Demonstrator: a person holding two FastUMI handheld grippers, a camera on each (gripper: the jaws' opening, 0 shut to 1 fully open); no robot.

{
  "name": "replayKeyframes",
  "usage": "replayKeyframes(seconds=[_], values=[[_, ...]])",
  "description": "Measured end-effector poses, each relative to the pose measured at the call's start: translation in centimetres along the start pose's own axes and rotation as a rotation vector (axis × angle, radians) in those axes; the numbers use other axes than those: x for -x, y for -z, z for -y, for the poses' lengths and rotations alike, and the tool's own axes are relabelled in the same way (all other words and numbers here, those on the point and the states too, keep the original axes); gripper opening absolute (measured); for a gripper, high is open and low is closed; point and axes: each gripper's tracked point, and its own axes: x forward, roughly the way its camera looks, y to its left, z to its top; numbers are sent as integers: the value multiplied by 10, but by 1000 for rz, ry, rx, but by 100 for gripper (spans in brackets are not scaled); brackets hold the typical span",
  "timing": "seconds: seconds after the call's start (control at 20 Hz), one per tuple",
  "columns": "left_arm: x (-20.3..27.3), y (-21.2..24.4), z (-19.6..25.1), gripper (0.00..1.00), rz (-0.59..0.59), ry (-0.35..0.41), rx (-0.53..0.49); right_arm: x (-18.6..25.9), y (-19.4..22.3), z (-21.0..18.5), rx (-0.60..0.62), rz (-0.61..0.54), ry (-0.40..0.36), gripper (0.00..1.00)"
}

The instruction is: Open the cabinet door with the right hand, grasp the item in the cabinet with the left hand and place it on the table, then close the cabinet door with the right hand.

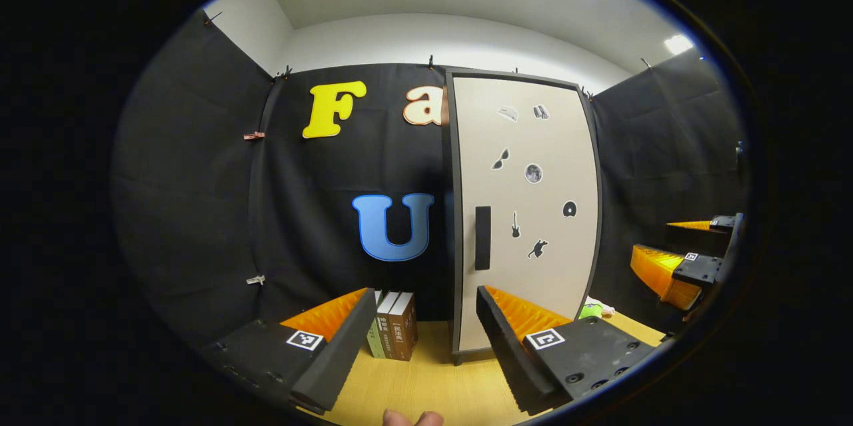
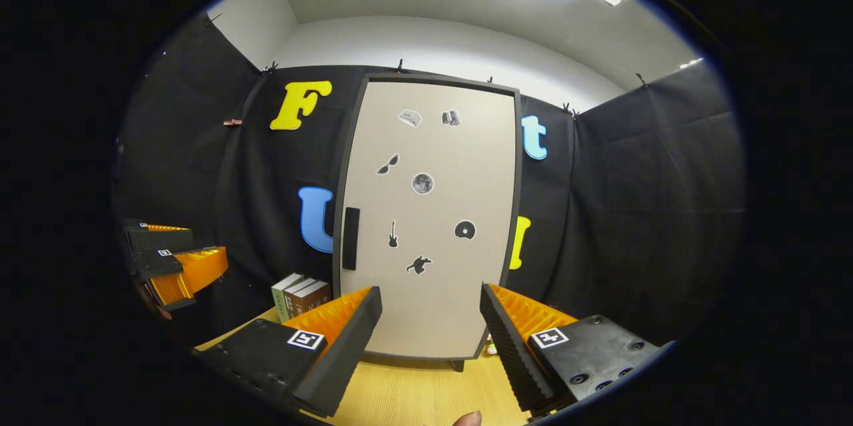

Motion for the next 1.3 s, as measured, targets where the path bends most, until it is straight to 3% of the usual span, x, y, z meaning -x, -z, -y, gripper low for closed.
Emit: replayKeyframes(seconds=[0.5, 1.0, 1.3], values=[[-4, 3, -32, 94, 0, -24, -5, -39, 4, -46, -9, -4, -50, 98], [3, 15, -89, 94, -25, -101, -6, -136, 10, -125, -62, 13, -125, 97], [10, 25, -112, 95, -41, -121, 33, -212, 35, -142, -17, -15, -86, 98]])
